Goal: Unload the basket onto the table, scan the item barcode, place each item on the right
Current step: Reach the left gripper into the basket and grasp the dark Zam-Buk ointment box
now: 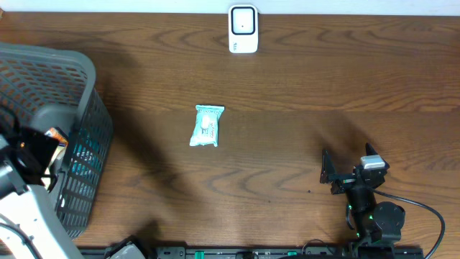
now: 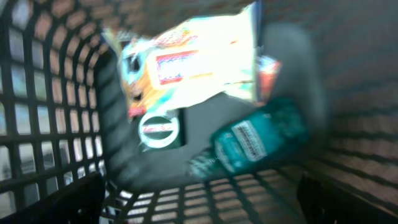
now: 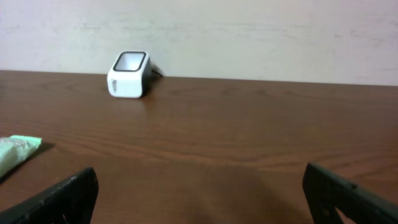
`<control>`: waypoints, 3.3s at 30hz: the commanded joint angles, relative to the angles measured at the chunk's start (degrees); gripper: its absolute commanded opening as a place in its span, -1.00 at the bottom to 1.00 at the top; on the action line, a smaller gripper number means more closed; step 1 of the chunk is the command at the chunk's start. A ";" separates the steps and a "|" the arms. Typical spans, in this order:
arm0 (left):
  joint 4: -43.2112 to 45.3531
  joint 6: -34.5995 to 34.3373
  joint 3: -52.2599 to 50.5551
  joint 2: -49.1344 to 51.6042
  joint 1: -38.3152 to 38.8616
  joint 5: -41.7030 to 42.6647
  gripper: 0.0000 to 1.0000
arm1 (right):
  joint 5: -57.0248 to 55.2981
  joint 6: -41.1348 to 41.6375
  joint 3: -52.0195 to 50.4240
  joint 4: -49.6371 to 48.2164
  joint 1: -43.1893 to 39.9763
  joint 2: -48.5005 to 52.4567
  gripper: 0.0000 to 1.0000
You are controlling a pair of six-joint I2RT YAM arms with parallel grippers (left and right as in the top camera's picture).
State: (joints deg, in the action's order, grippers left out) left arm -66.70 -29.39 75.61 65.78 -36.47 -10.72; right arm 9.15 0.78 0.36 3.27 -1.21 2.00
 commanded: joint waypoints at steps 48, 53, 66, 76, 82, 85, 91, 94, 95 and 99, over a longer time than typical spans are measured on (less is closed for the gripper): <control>15.61 -0.52 -17.66 35.69 -15.26 2.60 0.49 | -0.20 -0.66 -0.04 0.22 0.50 -0.15 0.98; 15.54 -0.50 -17.64 35.47 -15.26 3.28 0.29 | -0.20 -0.63 -0.04 0.24 0.50 -0.15 0.99; 14.03 -0.48 -14.93 23.41 -15.15 11.28 0.19 | -0.20 -0.66 -0.04 0.22 0.50 -0.15 0.98; 15.67 -0.92 -11.67 0.17 -15.08 19.56 0.18 | -0.20 -0.66 -0.04 0.24 0.50 -0.15 0.99; 24.50 -0.98 -11.61 -13.81 -13.22 34.49 0.18 | -0.20 -0.63 -0.04 0.24 0.50 -0.15 0.99; 29.83 -2.93 -11.61 -20.61 -10.60 39.41 0.18 | -0.20 -0.66 -0.04 0.24 0.50 -0.15 0.99; 34.18 -6.88 -11.61 -29.20 -2.56 44.15 0.18 | -0.20 -0.63 -0.04 0.24 0.50 -0.15 0.99; 33.70 -7.34 -11.63 -29.53 3.52 46.12 0.18 | -0.20 -0.66 -0.04 0.24 0.50 -0.15 0.98; 33.11 -7.28 -11.63 -29.20 5.92 46.10 0.18 | -0.20 -0.66 -0.04 0.24 0.50 -0.15 0.98; 31.61 -6.27 -11.63 -26.45 15.41 45.70 0.18 | -0.22 -0.63 -0.04 0.24 0.50 -0.15 0.99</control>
State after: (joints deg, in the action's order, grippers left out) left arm -34.81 -35.66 63.16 36.91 -26.94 33.15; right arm 9.17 0.78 0.36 3.29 -1.21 2.00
